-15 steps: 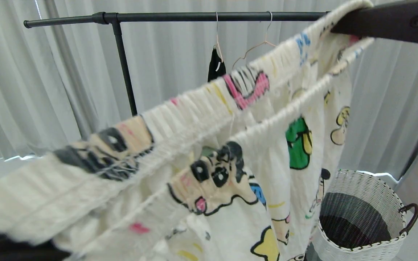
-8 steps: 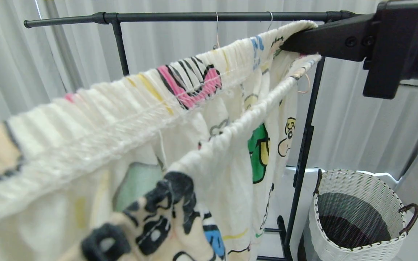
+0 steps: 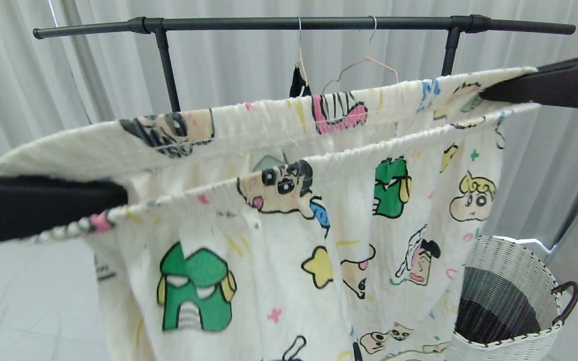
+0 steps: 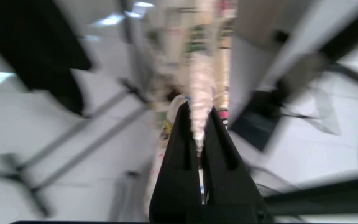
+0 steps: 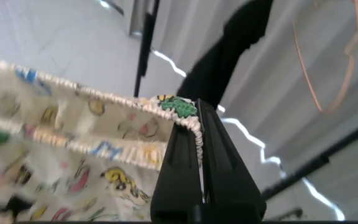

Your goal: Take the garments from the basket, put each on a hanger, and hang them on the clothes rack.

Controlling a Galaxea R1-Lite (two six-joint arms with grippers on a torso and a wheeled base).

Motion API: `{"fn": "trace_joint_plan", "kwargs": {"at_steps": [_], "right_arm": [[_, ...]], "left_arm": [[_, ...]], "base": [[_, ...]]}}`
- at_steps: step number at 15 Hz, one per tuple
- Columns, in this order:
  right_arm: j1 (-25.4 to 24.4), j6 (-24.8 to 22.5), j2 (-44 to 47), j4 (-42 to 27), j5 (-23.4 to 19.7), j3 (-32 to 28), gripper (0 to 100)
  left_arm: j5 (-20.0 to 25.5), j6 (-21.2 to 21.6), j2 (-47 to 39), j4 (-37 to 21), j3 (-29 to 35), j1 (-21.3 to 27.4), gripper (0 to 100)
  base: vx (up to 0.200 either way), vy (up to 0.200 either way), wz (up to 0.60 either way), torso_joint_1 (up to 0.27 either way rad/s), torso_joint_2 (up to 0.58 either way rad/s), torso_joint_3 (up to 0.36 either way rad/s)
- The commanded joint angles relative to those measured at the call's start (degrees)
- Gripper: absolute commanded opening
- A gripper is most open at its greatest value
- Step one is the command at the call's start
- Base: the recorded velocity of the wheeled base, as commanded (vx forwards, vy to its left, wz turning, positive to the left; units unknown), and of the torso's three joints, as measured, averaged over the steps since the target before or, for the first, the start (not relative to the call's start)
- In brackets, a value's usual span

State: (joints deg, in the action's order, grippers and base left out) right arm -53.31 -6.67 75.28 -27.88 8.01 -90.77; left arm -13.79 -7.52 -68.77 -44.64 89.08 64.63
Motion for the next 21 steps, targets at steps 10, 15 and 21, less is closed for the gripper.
{"fn": "trace_joint_plan", "kwargs": {"at_steps": [10,15,21], "right_arm": [[-5.84,-0.01,-4.61,-5.61,-2.30,-0.28,0],[-5.84,-0.01,-4.00,-5.61,-2.12,0.42,100],[-5.84,-0.71,-5.58,-5.61,-2.74,1.39,100]], "left_arm": [[-0.54,9.89,-9.72,15.64,-0.13,-13.13,0],[-0.54,10.25,-9.46,15.64,-0.40,-13.04,0],[-5.28,10.25,-9.89,15.64,-1.63,-13.92,0]], "base": [[0.000,0.000,0.00,0.000,0.00,0.000],[0.000,0.000,0.00,0.000,0.00,0.000],[0.000,0.000,0.00,0.000,0.00,0.000]]}}
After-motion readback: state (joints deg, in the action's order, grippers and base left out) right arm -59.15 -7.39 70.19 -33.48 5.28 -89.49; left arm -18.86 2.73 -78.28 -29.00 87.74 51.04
